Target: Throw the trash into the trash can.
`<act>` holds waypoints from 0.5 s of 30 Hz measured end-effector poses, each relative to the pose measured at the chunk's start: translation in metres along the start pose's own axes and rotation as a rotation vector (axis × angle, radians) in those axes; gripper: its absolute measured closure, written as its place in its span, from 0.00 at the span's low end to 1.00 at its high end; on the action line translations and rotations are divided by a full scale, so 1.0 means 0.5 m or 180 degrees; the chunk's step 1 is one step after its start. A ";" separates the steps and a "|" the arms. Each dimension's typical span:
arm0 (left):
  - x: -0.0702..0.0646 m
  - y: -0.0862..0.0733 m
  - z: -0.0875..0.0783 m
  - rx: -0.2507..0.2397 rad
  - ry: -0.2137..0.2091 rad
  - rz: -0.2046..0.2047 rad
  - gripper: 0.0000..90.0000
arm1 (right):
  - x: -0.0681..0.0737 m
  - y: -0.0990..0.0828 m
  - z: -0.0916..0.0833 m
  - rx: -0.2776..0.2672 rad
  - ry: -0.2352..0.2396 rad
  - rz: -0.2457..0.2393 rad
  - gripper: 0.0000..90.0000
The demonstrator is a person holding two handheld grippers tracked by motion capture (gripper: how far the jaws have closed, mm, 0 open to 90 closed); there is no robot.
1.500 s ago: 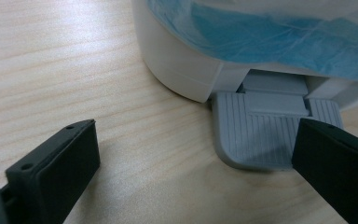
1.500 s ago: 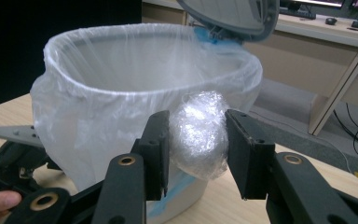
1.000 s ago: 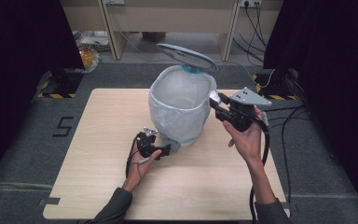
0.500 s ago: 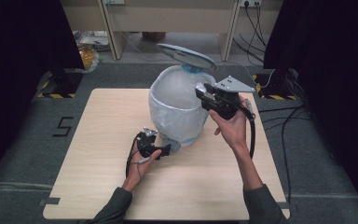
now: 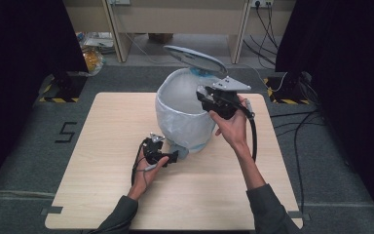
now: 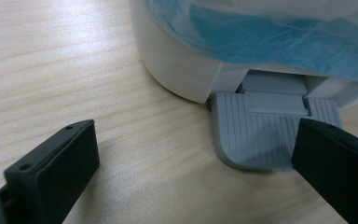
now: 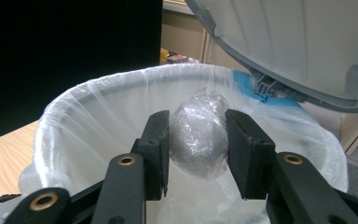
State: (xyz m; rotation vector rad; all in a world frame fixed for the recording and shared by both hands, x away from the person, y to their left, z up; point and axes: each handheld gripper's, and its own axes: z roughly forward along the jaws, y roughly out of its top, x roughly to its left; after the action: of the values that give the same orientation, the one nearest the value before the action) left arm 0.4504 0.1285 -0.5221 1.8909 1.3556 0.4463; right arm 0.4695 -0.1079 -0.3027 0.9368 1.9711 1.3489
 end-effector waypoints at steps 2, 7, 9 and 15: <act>0.000 0.000 0.000 -0.0001 -0.0003 0.0000 0.00 | -0.001 -0.001 0.006 0.0009 0.0009 0.0008 0.68; 0.000 0.000 0.000 0.0000 -0.0004 0.0002 0.00 | -0.003 0.001 0.015 0.0017 0.0035 0.0028 0.67; 0.000 0.000 0.000 0.0000 -0.0004 0.0001 0.00 | -0.002 0.002 0.019 0.0022 0.0055 0.0044 0.66; 0.000 0.000 0.000 0.0003 -0.0006 0.0009 0.00 | -0.003 -0.001 0.026 0.0039 0.0064 0.0067 0.55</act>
State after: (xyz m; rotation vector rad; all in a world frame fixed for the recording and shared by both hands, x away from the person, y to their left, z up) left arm 0.4504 0.1286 -0.5221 1.8936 1.3523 0.4454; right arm 0.4803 -0.1023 -0.3071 0.9558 1.9917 1.3644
